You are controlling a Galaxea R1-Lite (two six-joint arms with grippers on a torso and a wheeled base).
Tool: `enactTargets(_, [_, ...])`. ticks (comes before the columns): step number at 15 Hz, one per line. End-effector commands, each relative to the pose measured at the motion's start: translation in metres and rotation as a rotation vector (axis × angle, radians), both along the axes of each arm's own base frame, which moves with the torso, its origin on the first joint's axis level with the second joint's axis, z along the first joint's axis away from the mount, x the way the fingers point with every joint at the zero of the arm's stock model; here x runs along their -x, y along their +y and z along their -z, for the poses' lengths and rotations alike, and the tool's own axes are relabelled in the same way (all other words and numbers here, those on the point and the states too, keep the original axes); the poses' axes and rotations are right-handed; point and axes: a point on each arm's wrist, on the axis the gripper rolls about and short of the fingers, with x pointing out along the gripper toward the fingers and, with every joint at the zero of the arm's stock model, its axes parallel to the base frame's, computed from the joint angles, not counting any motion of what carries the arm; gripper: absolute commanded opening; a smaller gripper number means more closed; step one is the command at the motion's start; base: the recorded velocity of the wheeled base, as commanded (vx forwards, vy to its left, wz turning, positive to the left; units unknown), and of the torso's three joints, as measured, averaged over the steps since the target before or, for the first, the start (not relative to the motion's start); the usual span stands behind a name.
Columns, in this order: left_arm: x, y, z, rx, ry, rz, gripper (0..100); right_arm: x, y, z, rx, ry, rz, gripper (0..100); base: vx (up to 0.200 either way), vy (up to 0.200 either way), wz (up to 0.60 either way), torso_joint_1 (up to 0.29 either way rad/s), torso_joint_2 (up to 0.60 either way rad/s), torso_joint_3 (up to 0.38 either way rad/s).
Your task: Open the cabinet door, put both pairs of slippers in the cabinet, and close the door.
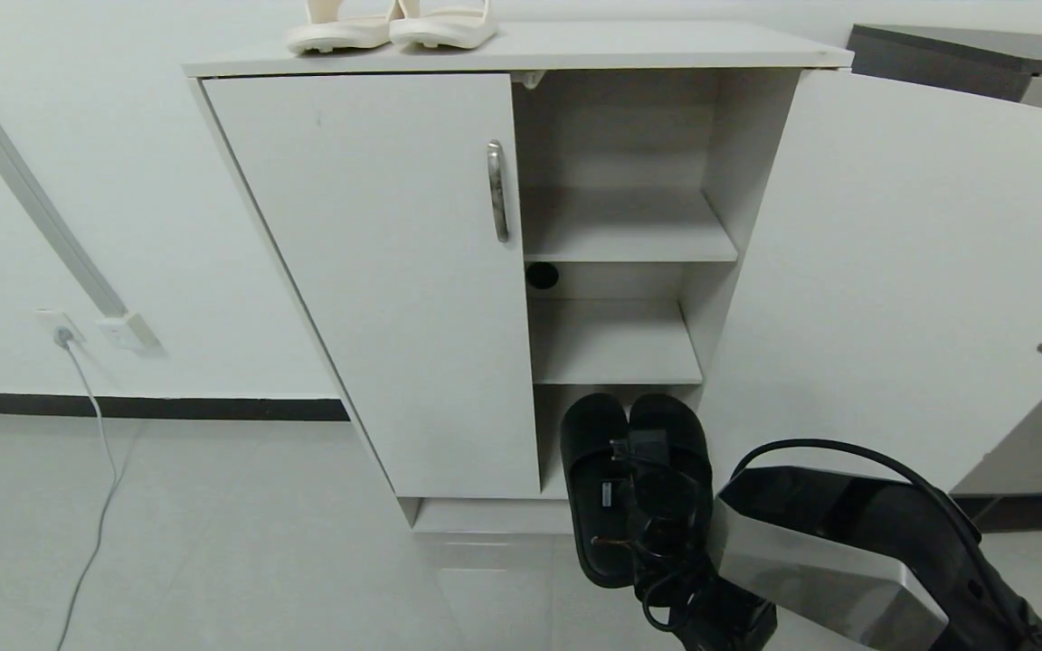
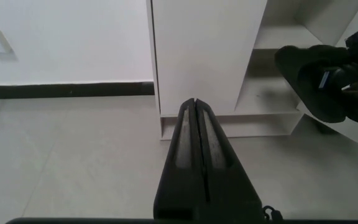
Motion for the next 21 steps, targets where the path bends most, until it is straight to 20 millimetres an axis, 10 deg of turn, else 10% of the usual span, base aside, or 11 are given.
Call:
enactTargets(1, [0.000, 0.000, 0.000, 0.000, 0.002, 0.001, 0, 0.000, 0.000, -0.007, -0.011, -0.013, 0.000, 0, 0.200, 0.000, 0.00, 0.002, 0.00, 0.002])
enactTargets(11, [0.000, 0.000, 0.000, 0.000, 0.002, 0.001, 0, -0.004, -0.002, -0.009, -0.005, -0.006, 0.000, 0, 0.120, 0.000, 0.00, 0.002, 0.00, 0.001])
enactTargets(21, [0.000, 0.000, 0.000, 0.000, 0.000, 0.001, 0, -0.083, 0.002, -0.038, -0.050, 0.071, 0.012, 0, 0.000, 0.000, 0.00, 0.000, 0.00, 0.000])
